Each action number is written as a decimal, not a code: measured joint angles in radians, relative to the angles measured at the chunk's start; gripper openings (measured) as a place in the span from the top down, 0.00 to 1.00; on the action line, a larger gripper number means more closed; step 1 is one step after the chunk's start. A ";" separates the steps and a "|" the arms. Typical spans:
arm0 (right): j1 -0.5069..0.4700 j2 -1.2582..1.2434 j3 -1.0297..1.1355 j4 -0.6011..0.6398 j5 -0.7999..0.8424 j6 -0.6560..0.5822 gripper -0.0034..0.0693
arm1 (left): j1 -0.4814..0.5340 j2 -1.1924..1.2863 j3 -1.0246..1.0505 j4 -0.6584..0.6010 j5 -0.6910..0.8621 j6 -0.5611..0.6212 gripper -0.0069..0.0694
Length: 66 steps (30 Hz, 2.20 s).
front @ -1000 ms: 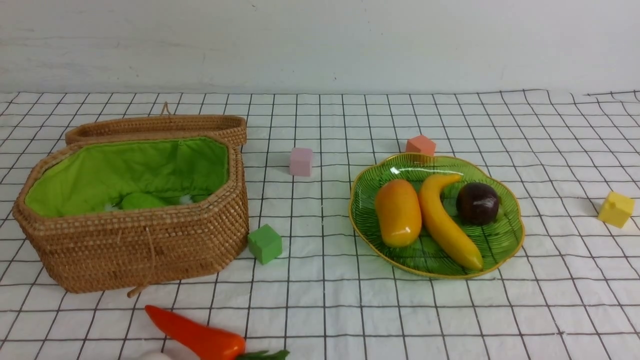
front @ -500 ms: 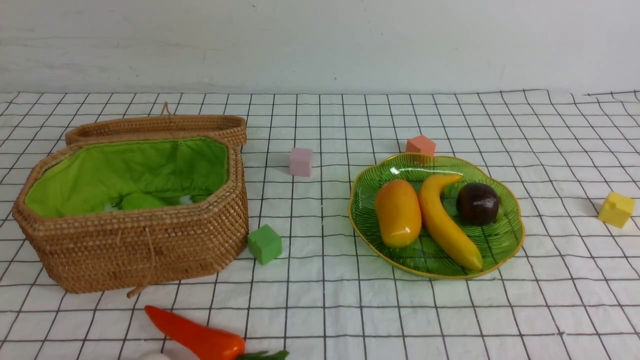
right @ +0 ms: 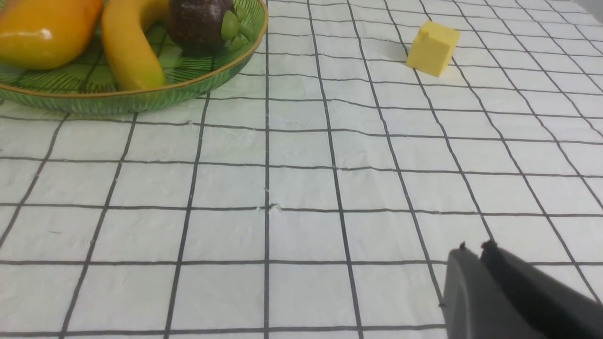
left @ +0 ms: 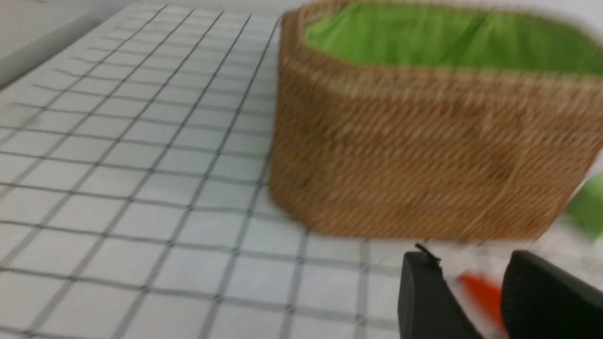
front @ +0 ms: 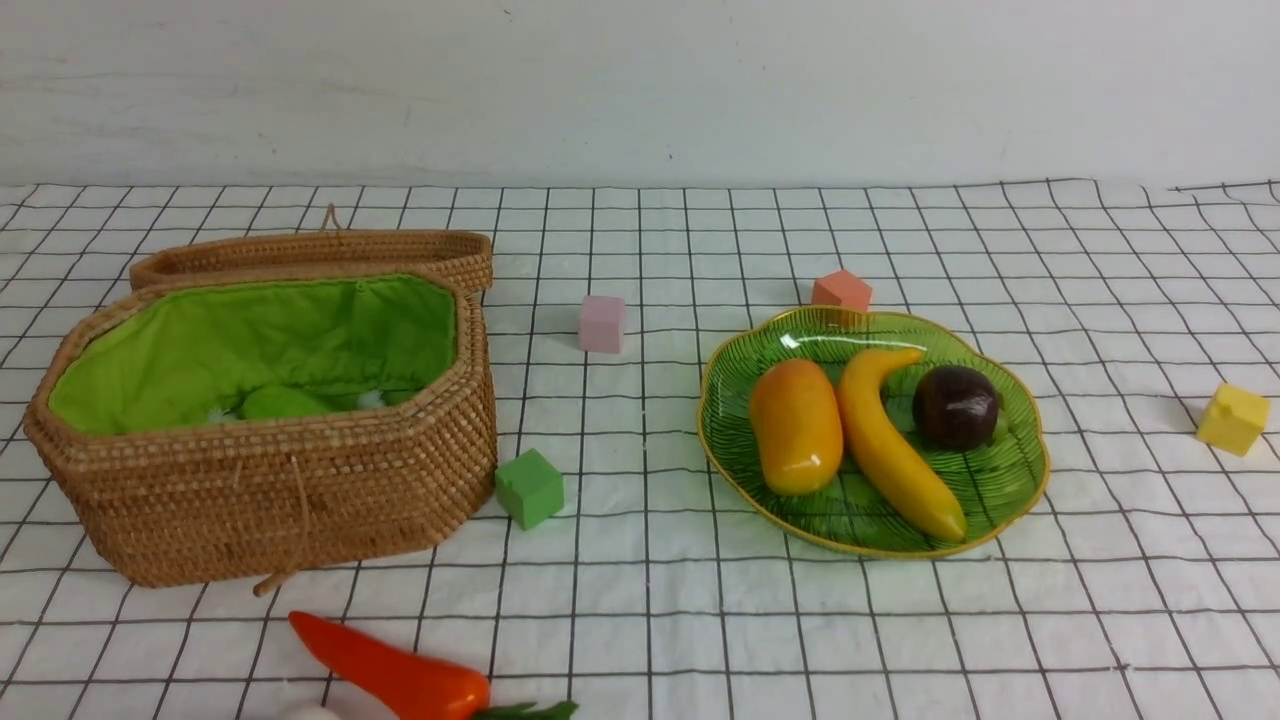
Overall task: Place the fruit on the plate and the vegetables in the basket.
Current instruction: Take a daikon with your left arm and place it on the basket on the left.
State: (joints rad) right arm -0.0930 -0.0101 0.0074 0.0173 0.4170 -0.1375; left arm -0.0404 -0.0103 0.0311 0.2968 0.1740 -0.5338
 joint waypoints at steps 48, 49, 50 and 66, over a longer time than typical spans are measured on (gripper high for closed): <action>0.000 0.000 0.000 0.001 -0.001 0.000 0.81 | -0.405 1.227 -0.604 -0.297 0.529 -0.418 0.03; 0.000 0.000 0.000 0.001 -0.001 0.000 0.80 | -0.406 1.257 -0.604 -0.269 0.515 -0.445 0.03; 0.000 0.000 0.000 0.001 -0.001 0.000 0.80 | -0.407 1.263 -0.604 -0.259 0.511 -0.449 0.03; 0.000 0.000 0.000 0.001 -0.001 0.001 0.78 | -0.407 1.338 -0.641 -0.233 0.489 -0.480 0.23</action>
State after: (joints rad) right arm -0.0930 -0.0101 0.0074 0.0184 0.4162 -0.1367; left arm -0.4472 1.3279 -0.6101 0.0640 0.6632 -1.0139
